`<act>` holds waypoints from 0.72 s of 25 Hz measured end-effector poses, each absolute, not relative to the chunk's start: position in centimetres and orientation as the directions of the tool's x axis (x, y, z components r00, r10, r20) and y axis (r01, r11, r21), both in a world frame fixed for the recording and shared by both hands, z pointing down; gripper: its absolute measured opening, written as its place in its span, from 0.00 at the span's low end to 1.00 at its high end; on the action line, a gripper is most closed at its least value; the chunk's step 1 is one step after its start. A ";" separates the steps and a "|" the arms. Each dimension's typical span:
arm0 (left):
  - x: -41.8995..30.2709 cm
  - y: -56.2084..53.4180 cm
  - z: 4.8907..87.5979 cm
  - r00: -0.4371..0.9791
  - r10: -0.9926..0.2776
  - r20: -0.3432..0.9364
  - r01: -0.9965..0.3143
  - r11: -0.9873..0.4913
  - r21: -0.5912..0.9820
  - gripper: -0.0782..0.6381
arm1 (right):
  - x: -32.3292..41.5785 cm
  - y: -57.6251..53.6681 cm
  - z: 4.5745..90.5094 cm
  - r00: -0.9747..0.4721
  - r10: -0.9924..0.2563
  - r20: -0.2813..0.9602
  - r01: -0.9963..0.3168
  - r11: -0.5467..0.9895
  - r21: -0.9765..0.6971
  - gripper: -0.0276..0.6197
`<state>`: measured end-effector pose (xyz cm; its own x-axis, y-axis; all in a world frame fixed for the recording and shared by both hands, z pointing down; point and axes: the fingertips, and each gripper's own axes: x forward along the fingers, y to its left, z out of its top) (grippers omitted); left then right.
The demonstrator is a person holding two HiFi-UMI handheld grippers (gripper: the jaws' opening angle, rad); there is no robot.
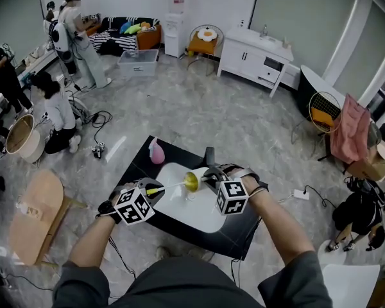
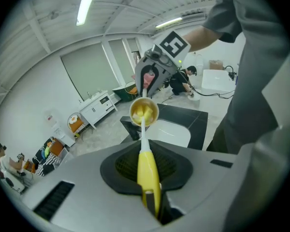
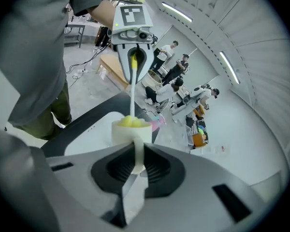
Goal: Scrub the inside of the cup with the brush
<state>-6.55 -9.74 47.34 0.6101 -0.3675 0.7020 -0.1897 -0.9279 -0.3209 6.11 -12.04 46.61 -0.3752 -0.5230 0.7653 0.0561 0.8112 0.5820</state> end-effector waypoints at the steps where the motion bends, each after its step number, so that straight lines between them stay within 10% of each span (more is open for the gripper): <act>1: -6.5 -9.4 47.6 0.612 -0.360 0.705 -0.187 -0.931 -0.313 0.16 | 6.1 -12.1 46.5 -0.372 -0.521 0.768 0.061 0.812 0.581 0.11; 18: -6.4 -10.0 48.1 0.626 -0.346 0.699 -0.206 -0.938 -0.279 0.16 | 6.7 -12.2 48.2 -0.346 -0.463 0.816 0.100 0.847 0.523 0.11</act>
<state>-6.44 -10.03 48.05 0.6257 -0.3456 0.6993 -0.2057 -0.9379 -0.2794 6.69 -12.19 48.23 -0.3463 -0.4626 0.8161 0.1005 0.8467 0.5226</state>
